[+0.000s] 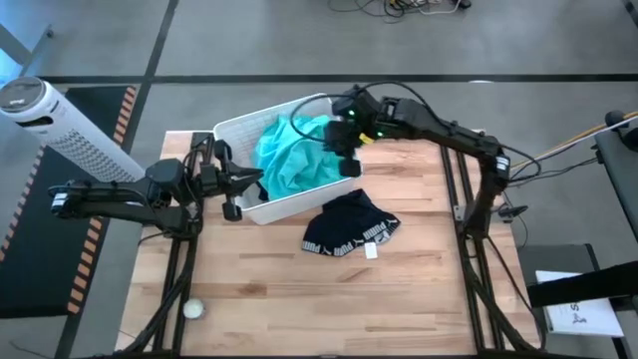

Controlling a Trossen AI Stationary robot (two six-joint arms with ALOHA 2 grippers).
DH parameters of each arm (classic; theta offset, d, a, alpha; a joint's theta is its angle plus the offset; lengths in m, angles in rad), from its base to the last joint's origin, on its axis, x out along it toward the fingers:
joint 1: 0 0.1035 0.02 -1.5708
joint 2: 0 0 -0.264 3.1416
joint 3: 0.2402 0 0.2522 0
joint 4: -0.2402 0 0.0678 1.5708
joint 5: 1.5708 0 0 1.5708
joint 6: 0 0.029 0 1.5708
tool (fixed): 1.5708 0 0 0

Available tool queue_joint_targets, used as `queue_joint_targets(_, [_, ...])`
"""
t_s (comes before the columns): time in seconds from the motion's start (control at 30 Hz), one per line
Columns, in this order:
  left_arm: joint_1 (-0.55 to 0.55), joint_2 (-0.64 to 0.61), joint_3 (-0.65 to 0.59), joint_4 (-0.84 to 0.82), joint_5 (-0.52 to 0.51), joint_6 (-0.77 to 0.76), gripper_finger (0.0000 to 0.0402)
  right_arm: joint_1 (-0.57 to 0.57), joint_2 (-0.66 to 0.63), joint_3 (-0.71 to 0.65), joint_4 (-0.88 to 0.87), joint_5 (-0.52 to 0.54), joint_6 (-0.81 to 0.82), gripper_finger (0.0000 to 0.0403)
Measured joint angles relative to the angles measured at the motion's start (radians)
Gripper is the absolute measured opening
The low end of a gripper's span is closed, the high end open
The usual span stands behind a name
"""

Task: Sort clothes
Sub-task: Put the dark blue boxer into the white laundry bin

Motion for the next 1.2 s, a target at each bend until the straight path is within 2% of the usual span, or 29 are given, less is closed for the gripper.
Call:
queue_joint_targets(0.2, [0.000, -0.015, 0.000, -0.016, 0.000, 0.000, 0.0020, 0.048, -0.221, -0.383, 0.255, 0.007, 0.068, 0.0002])
queue_joint_targets(0.33, [0.000, -0.018, 0.000, -0.024, -0.001, 0.000, 0.0020, 0.106, -0.372, -0.616, 0.438, 0.064, 0.143, 0.0001])
queue_joint_targets(0.47, [0.000, -0.019, 0.000, -0.023, -0.001, 0.000, 0.0020, 0.166, -0.486, -0.787, 0.547, 0.108, 0.242, 0.0001])
queue_joint_targets(0.63, [0.000, -0.018, 0.000, -0.028, -0.001, 0.002, 0.0020, 0.241, -0.562, -0.946, 0.591, 0.112, 0.419, 0.0002])
queue_joint_targets(0.77, [0.000, -0.015, 0.000, -0.031, -0.001, 0.002, 0.0020, 0.290, -0.561, -1.061, 0.647, 0.118, 0.537, 0.0010])
queue_joint_targets(0.87, [0.000, -0.012, 0.000, -0.035, -0.002, 0.001, 0.0020, 0.316, -0.529, -1.127, 0.695, 0.161, 0.587, 0.0030])
queue_joint_targets(1.0, [0.000, -0.005, 0.000, -0.034, -0.018, 0.007, 0.0020, 0.332, -0.469, -1.168, 0.724, 0.232, 0.609, 0.0080])
queue_joint_targets(1.2, [0.000, 0.009, 0.000, -0.050, -0.139, 0.018, 0.0020, 0.331, -0.355, -1.164, 0.742, 0.290, 0.602, 0.0168])
